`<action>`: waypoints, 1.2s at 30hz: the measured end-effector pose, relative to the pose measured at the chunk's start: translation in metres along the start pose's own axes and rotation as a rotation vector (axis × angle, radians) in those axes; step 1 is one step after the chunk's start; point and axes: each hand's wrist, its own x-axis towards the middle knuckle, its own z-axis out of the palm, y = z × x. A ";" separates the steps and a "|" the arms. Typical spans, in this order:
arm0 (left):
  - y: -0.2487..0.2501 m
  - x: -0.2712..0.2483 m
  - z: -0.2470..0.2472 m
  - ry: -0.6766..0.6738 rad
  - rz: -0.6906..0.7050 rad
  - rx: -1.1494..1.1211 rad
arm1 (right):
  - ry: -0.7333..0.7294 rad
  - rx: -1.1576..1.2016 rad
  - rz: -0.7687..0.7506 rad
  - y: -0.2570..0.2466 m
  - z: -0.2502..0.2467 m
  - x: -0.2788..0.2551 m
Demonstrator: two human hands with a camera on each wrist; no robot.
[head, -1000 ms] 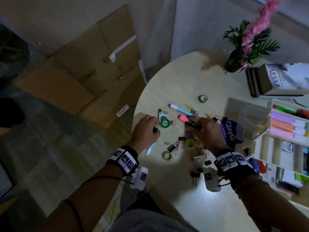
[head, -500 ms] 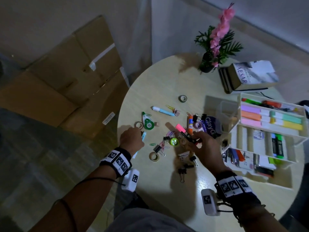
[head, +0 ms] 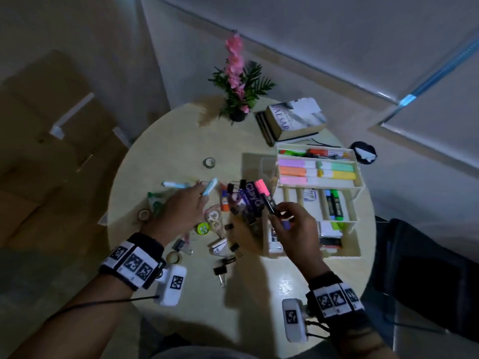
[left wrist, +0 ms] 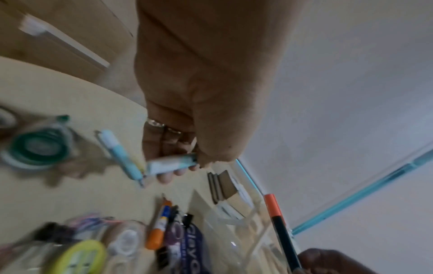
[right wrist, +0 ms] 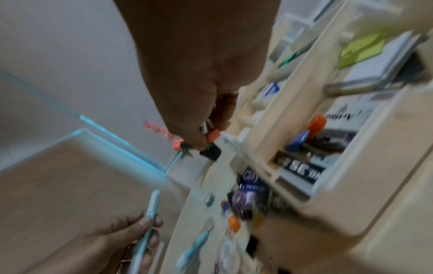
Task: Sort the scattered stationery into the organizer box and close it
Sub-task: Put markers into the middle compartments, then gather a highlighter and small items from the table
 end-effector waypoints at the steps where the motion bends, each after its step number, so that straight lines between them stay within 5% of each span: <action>1: 0.013 0.008 0.000 0.026 0.048 -0.020 | 0.037 0.004 0.008 0.008 -0.015 0.000; 10: 0.139 0.067 0.003 0.123 0.302 -0.013 | 0.217 -0.046 0.168 0.091 -0.129 -0.012; 14: 0.172 0.113 0.017 0.127 0.310 0.003 | 0.228 -0.112 0.187 0.119 -0.151 -0.011; 23: 0.214 0.179 0.045 0.212 0.189 0.176 | 0.151 -0.134 0.167 0.155 -0.161 0.009; 36: 0.212 0.188 0.069 0.243 0.145 0.126 | 0.054 -0.116 0.147 0.168 -0.146 0.030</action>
